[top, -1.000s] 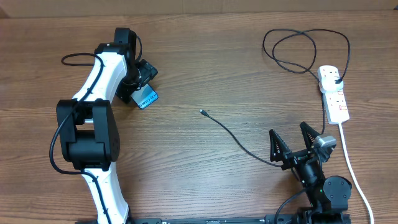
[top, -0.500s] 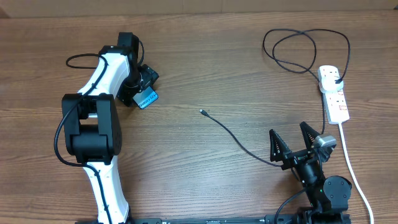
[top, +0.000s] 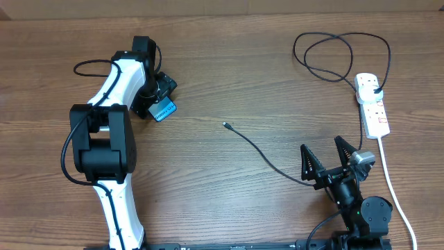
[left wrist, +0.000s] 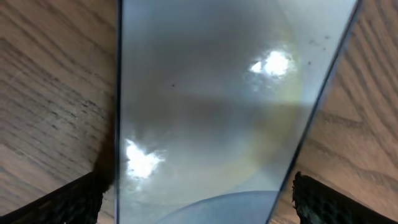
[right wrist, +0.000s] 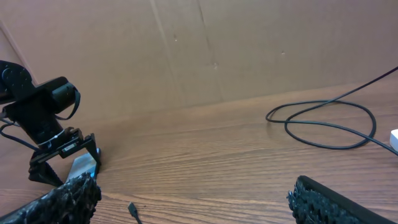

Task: Plug charger to phone and switch on socket
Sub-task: 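Close the left gripper on the phone's long edges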

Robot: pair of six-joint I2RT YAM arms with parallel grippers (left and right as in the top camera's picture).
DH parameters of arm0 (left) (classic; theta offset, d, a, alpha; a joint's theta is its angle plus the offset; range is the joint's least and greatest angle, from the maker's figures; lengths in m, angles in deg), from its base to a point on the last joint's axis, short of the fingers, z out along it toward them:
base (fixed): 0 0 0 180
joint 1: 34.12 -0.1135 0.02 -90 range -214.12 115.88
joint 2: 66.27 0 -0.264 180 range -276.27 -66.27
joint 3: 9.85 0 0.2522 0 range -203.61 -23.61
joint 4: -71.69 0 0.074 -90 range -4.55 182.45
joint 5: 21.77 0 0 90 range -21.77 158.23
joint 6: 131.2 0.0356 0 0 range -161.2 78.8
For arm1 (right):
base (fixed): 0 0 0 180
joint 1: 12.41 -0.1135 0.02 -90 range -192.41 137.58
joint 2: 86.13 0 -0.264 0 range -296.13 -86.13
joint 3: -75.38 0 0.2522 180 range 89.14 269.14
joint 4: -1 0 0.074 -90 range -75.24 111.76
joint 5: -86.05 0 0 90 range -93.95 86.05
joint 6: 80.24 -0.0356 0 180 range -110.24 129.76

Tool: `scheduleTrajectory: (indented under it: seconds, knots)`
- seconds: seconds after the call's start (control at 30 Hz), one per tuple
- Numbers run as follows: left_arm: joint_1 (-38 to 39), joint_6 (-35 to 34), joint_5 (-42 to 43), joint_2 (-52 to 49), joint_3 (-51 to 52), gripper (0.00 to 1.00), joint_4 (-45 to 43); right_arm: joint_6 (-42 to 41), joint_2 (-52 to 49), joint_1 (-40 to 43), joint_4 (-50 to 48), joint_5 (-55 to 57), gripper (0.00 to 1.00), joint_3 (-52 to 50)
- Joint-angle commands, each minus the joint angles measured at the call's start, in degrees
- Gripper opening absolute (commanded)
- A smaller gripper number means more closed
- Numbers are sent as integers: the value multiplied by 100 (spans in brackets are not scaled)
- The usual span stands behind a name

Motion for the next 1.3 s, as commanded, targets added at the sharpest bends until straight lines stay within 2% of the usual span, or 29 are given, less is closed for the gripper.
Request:
scheduleTrajectory:
  seconds: [0.0,0.33,0.63,0.93,1.27]
  knots:
    - [-76,-101,-308,-245,-74,100,122,-17,57,-28,-35,61,100,-59]
    - [-79,20,-752,-245,-74,99,546,-17,57,-28,-35,61,100,-59]
    - [-76,232,-929,-254,-72,100,472,-17,57,-28,-35,61,100,-59]
    - [-140,247,-243,-671,-70,100,203,-17,57,-28,-35,61,100,-59]
    - [-201,201,-144,-734,-70,99,411,-17,57,-28,-35,61,100,-59]
